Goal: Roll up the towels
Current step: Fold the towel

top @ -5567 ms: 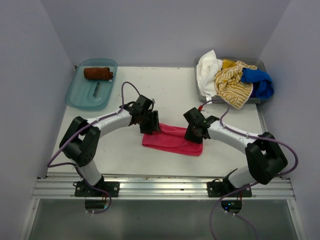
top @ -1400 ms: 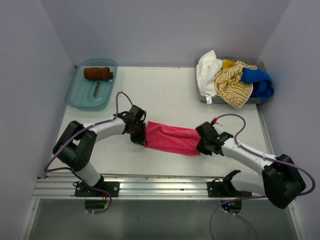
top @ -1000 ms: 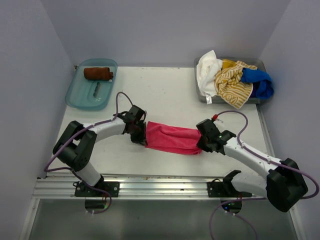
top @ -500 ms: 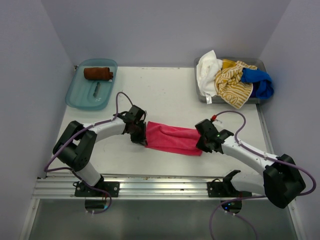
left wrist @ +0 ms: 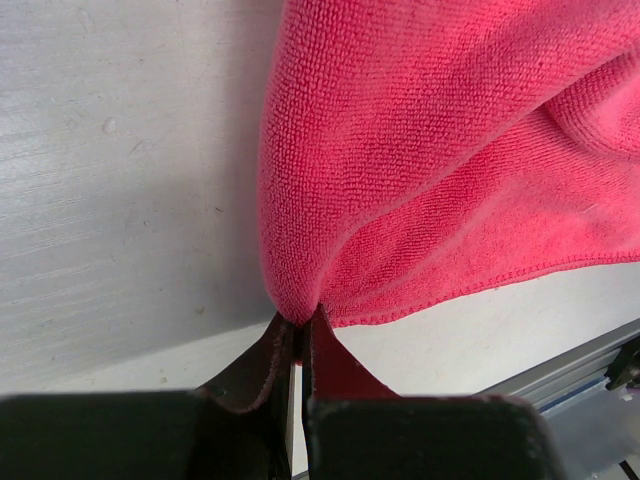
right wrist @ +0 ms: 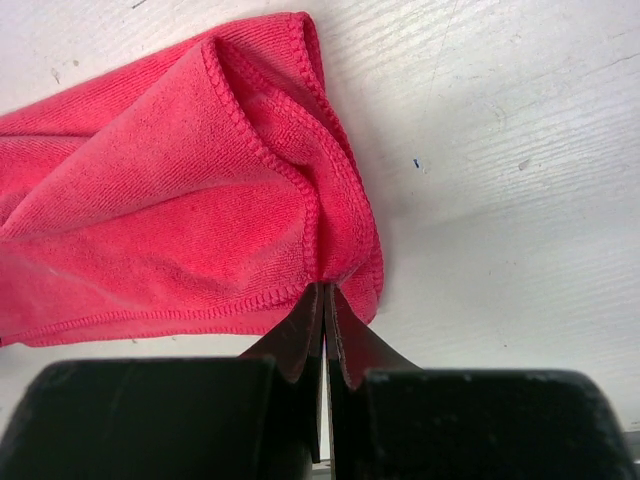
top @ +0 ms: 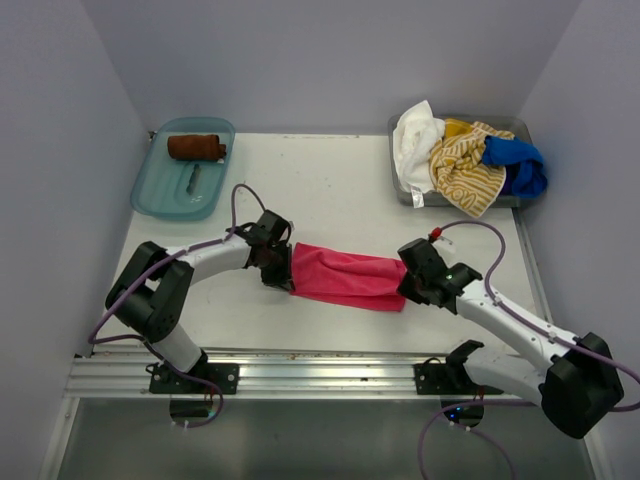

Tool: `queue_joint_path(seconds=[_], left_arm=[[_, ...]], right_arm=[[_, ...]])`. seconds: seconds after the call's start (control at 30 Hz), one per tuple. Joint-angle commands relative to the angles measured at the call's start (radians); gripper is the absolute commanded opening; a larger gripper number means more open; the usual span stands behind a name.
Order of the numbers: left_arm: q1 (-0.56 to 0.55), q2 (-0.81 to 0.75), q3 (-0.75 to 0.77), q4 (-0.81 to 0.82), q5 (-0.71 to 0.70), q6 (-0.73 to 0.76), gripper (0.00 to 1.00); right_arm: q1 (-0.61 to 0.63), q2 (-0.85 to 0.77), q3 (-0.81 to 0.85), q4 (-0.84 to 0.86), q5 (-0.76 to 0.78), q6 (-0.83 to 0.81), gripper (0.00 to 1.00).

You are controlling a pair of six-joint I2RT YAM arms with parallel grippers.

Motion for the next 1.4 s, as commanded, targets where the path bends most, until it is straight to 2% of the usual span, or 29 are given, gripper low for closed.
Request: queue_joint_path(seconds=[0.0, 0.4, 0.7, 0.73, 0.77, 0.87, 0.93, 1.03, 1.07, 1.17, 1.37], left_arm=[[0.012, -0.006, 0.006, 0.008, -0.024, 0.016, 0.00], [0.018, -0.008, 0.005, 0.003, -0.025, 0.016, 0.00], [0.020, -0.008, 0.003, 0.003, -0.024, 0.009, 0.00], [0.020, -0.011, 0.003, 0.003, -0.024, 0.009, 0.00], [0.020, -0.016, 0.003, 0.002, -0.022, 0.009, 0.00], [0.021, -0.040, 0.017, -0.015, -0.019, 0.016, 0.00], [0.021, -0.072, 0.029, -0.040, -0.025, 0.023, 0.00], [0.021, -0.112, 0.080, -0.075, -0.042, 0.038, 0.13], [0.020, -0.118, 0.092, -0.084, -0.045, 0.041, 0.24], [0.021, -0.128, 0.132, -0.101, -0.051, 0.055, 0.32], [0.020, -0.057, 0.198, -0.083, -0.013, 0.067, 0.31]], right_arm=[[-0.001, -0.028, 0.036, -0.031, 0.022, -0.005, 0.00], [0.000, -0.103, -0.044, -0.045, -0.055, 0.024, 0.00], [0.001, -0.065, -0.144, 0.007, -0.104, 0.051, 0.00], [0.001, -0.057, -0.136, -0.011, -0.096, 0.047, 0.07], [0.001, -0.053, -0.124, -0.021, -0.074, 0.037, 0.21], [0.000, -0.069, -0.063, -0.070, 0.014, 0.005, 0.31], [-0.005, -0.082, -0.004, -0.070, 0.051, -0.029, 0.33], [-0.048, -0.019, 0.072, -0.038, 0.051, -0.113, 0.34], [-0.081, 0.003, 0.086, -0.027, 0.039, -0.149, 0.34], [-0.141, 0.105, 0.129, 0.056, -0.052, -0.218, 0.36], [-0.177, 0.309, 0.235, 0.133, -0.159, -0.272, 0.40]])
